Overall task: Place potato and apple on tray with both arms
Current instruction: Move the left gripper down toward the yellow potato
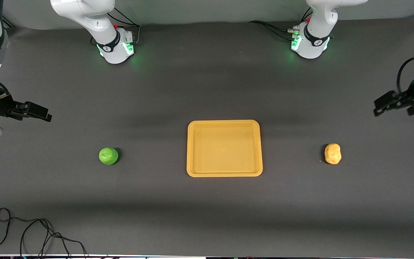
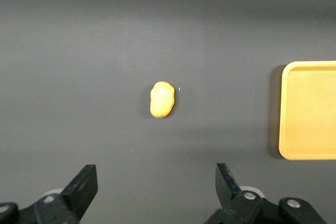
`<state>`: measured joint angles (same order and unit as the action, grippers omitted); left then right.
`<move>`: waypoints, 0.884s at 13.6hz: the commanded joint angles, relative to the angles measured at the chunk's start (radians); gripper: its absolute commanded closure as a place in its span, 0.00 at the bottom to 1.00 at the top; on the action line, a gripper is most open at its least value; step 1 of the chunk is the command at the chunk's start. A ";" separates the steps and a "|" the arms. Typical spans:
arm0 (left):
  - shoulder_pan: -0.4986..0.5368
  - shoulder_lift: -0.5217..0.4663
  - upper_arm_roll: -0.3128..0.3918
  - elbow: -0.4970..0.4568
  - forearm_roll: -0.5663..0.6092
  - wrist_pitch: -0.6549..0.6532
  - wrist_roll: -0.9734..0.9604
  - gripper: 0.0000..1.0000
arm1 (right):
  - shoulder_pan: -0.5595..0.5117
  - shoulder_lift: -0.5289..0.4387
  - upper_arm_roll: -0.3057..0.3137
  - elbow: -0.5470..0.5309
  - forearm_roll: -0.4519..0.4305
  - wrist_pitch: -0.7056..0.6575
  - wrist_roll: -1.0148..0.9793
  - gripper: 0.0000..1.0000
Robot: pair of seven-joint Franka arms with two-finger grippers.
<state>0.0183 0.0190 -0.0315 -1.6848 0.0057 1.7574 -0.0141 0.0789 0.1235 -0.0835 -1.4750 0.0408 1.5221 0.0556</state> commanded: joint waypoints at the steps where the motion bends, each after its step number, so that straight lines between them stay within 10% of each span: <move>1: -0.021 0.080 0.005 -0.006 0.016 0.077 0.013 0.00 | -0.004 0.018 0.001 0.018 -0.012 -0.016 -0.057 0.00; 12: 0.019 0.467 0.007 -0.027 0.053 0.324 0.094 0.00 | 0.010 0.013 0.010 -0.123 -0.013 0.063 0.116 0.00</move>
<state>0.0258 0.4601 -0.0236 -1.7074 0.0495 2.0479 0.0352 0.0840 0.1432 -0.0765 -1.5447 0.0397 1.5252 0.1401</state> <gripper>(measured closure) 0.000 0.000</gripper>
